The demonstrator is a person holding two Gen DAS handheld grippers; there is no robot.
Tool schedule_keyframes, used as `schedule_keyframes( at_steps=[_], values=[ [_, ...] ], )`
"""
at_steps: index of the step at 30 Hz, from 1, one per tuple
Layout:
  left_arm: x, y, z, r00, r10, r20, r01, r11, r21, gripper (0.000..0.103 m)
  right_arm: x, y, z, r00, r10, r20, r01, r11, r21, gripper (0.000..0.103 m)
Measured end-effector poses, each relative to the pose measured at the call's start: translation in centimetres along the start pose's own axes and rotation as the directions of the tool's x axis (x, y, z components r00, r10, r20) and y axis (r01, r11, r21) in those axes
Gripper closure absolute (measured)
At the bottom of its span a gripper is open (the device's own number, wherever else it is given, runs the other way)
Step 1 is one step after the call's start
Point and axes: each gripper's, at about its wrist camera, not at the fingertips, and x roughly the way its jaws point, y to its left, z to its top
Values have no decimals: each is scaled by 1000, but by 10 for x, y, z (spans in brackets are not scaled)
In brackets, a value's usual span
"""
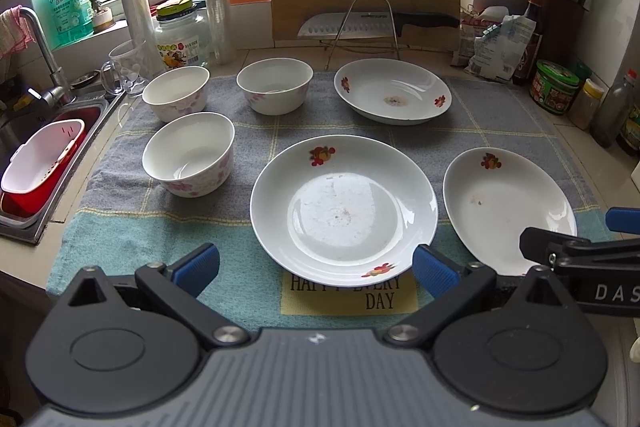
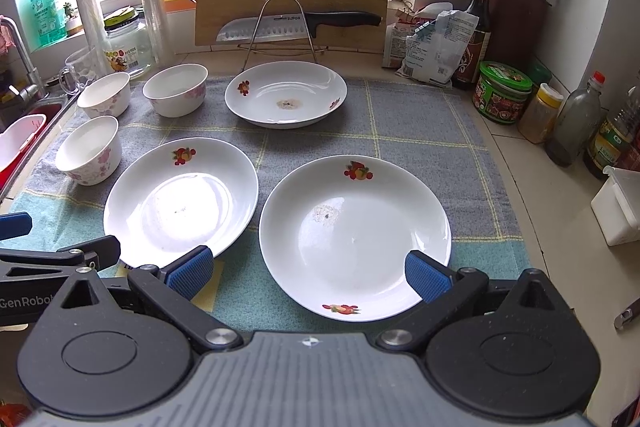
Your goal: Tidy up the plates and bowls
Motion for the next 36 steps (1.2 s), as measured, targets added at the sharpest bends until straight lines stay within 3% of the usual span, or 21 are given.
schedule_keyframes(
  at_steps=[15,24,28,31,36],
  values=[
    [-4,-18,-2,1000,12,21,-12,1000,18,1,-3,-10,0,999,25,35,-23,998,-60,0],
    [-5,-27,-3,998,2,62,-3,1000,9,1,-1,-35,-4,989,118,94,-101,980,-170,0],
    [-2,-26,-5,998,-6,67,6,1000,-10,1,6,-51,-12,982,161,95,-140,970,-200,0],
    [0,-22,-7,997,-39,63,42,998,-43,1,15,-61,-23,983,168,76,-147,963,-225,0],
    [4,-26,-9,998,-29,55,32,999,-45,1,31,-74,-38,986,165,34,-152,958,-243,0]
  ],
)
